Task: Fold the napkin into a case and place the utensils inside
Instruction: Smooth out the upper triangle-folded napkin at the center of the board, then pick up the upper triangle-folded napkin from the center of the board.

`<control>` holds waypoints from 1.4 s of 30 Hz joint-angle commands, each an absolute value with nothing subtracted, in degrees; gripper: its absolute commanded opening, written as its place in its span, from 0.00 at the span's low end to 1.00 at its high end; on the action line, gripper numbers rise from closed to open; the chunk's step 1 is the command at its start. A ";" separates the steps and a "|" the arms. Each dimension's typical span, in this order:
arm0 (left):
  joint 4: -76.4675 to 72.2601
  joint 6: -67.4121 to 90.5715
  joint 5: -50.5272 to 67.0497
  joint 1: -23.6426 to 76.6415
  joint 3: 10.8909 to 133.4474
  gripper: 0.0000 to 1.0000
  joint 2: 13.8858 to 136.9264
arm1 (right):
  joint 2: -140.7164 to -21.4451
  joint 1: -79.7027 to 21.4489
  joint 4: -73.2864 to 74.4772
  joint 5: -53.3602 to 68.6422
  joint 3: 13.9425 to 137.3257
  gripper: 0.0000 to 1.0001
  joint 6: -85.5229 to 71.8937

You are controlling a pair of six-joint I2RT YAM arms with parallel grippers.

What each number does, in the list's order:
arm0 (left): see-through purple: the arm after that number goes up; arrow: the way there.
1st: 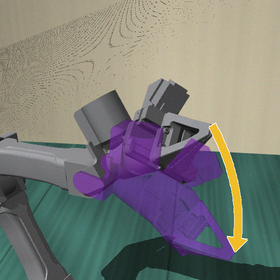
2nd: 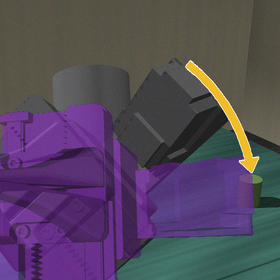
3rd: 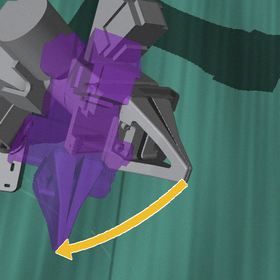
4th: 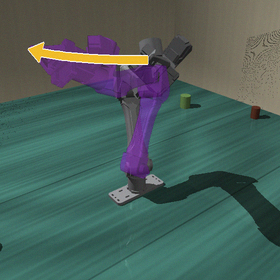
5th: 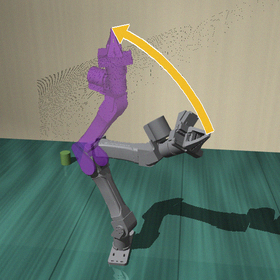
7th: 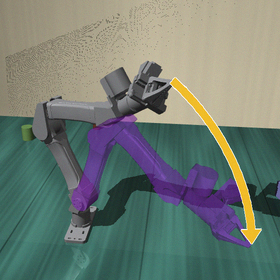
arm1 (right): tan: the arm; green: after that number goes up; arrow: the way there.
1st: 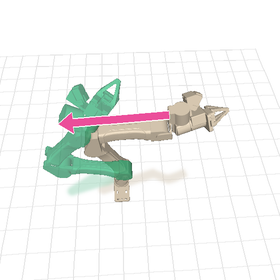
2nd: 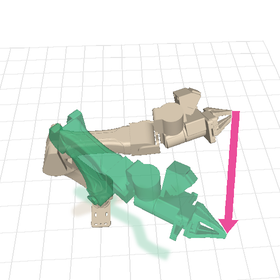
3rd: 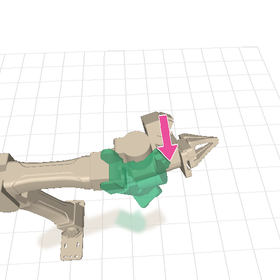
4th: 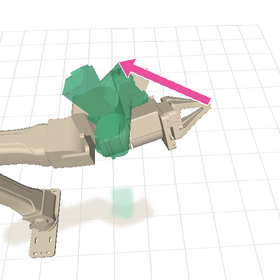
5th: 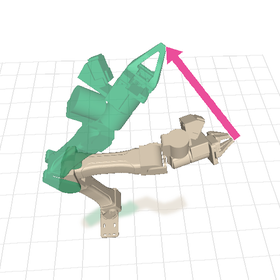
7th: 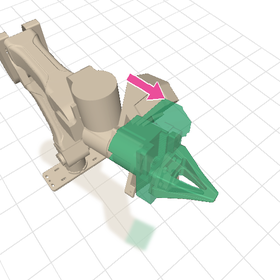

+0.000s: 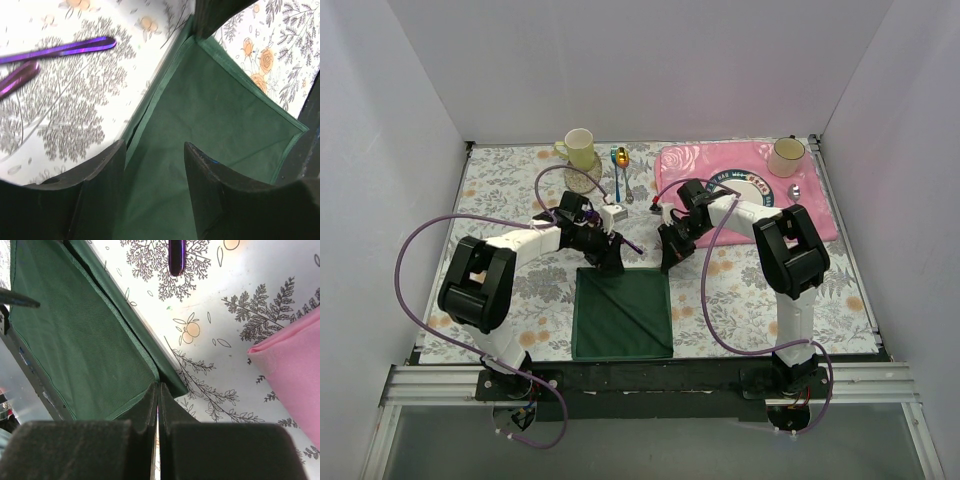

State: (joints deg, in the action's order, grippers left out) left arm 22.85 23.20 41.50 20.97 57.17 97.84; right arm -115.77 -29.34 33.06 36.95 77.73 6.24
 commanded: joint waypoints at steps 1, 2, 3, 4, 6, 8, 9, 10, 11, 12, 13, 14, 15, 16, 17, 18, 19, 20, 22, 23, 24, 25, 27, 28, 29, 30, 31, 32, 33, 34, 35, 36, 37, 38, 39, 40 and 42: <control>17.41 19.26 41.57 22.76 58.71 0.50 96.77 | -113.55 -29.27 32.96 37.27 77.25 0.01 6.86; 16.71 17.68 41.57 23.37 58.54 0.50 96.77 | -113.64 -29.27 32.87 37.35 77.26 0.01 6.94; 15.22 17.14 41.57 23.64 58.54 0.50 96.94 | -113.64 -29.27 32.78 37.35 77.26 0.01 6.86; 14.77 16.36 41.83 23.99 58.62 0.50 97.12 | -113.73 -29.27 32.78 37.44 77.17 0.01 6.77; 14.41 14.33 41.84 24.87 59.32 0.49 98.78 | -113.82 -29.18 32.87 37.70 77.34 0.01 6.77; 14.41 13.63 41.75 25.66 60.55 0.48 100.80 | -113.91 -29.27 32.96 37.88 77.34 0.01 6.77; 14.33 13.19 41.57 25.84 60.82 0.48 101.42 | -113.82 -29.27 32.96 38.14 77.08 0.01 6.77; 14.15 13.01 41.49 26.10 61.08 0.48 102.03 | -113.82 -29.27 32.96 38.14 77.08 0.01 6.77; 13.98 12.83 41.31 26.54 61.34 0.47 102.91 | -113.82 -29.27 32.87 38.06 76.82 0.01 6.77; 13.71 12.66 41.31 26.80 61.52 0.47 103.27 | -113.64 -29.18 32.78 37.97 76.64 0.01 6.77; 13.71 12.48 41.40 27.24 61.52 0.46 103.62 | -113.73 -29.27 32.78 37.97 76.55 0.01 6.77; 13.62 12.39 41.48 27.42 61.44 0.45 103.97 | -113.73 -29.27 32.61 37.88 76.47 0.01 6.59; 13.54 12.22 41.48 27.60 61.35 0.44 104.41 | -113.73 -29.27 32.52 37.88 76.38 0.01 6.50; 13.45 12.04 41.40 27.95 61.17 0.43 104.68 | -113.82 -29.27 32.43 37.88 76.46 0.01 6.50; 13.45 11.95 41.31 28.21 60.91 0.39 104.76 | -113.82 -29.27 32.43 37.97 76.46 0.01 6.42; 13.36 11.78 41.13 28.30 60.73 0.38 105.03 | -113.82 -29.27 32.52 37.97 76.46 0.01 6.42; 13.27 11.69 41.31 28.47 60.56 0.36 105.03 | -113.82 -29.27 32.43 37.97 76.46 0.01 6.42; 13.36 11.43 41.31 28.56 60.30 0.35 105.03 | -113.73 -29.27 32.26 37.97 76.29 0.01 6.33; 13.19 10.90 41.13 28.65 59.51 0.29 104.68 | -113.82 -29.27 32.34 37.88 76.55 0.01 6.33; 12.66 10.90 41.05 28.65 59.24 0.27 104.50 | -113.82 -29.18 32.52 37.97 76.81 0.01 6.33; 12.66 10.81 41.04 28.57 58.98 0.23 104.41 | -113.82 -29.27 32.78 38.06 76.99 0.01 6.42; 12.57 10.55 40.96 28.65 58.89 0.21 104.24 | -113.73 -29.09 33.04 38.14 77.78 0.01 6.50; 12.31 10.37 40.87 28.65 58.54 0.16 103.89 | -113.12 -28.57 33.40 39.02 78.22 0.05 6.42; 11.96 10.37 40.96 28.65 58.10 0.12 103.71 | -112.77 -27.96 33.31 39.20 78.57 0.12 6.42; 11.61 10.37 40.96 28.65 57.83 0.10 103.19 | -112.15 -27.51 33.40 39.63 78.92 0.15 6.42; 11.34 10.28 41.13 28.65 57.66 0.08 102.84 | -111.89 -27.16 33.49 40.07 79.19 0.18 7.03; 11.08 10.20 41.39 28.74 57.05 0.04 102.48 | -111.62 -26.38 33.49 40.34 79.36 0.28 7.29; 10.73 9.93 41.57 28.74 56.87 0.02 101.96 | -111.36 -26.11 33.83 40.52 80.06 0.32 7.73; 10.64 9.93 41.57 28.65 56.69 0.02 101.69 | -111.18 -25.93 34.10 40.78 80.42 0.38 8.78; 10.46 9.84 41.40 28.74 56.17 0.00 101.34 | -111.27 -25.58 34.28 41.04 80.85 0.45 8.96; 10.02 9.67 41.48 28.83 55.90 0.00 100.73 | -111.44 -25.49 34.36 41.22 81.38 0.49 9.23; 9.93 9.32 41.40 28.74 55.64 0.00 100.37 | -111.71 -25.49 34.63 41.39 81.82 0.52 9.58; 9.58 9.23 41.31 28.91 55.29 0.00 99.94 | -111.97 -25.49 34.89 41.66 82.09 0.61 10.02; 8.88 9.14 41.22 28.92 54.50 0.00 99.41 | -112.58 -25.49 34.89 42.44 82.26 0.65 10.19; 8.62 8.71 41.39 29.00 54.14 0.00 98.53 | -113.02 -25.49 34.98 42.71 82.70 0.70 10.37; 8.18 8.61 41.22 29.18 53.79 0.00 98.09 | -113.38 -25.49 34.89 42.80 82.79 0.73 10.37; 7.39 8.00 41.22 29.27 52.83 0.00 96.78 | -114.17 -25.58 34.54 43.68 82.97 0.84 10.37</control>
State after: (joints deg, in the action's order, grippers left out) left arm 9.76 10.11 40.91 28.73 54.50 102.02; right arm -114.32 -25.15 33.61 40.62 80.79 9.04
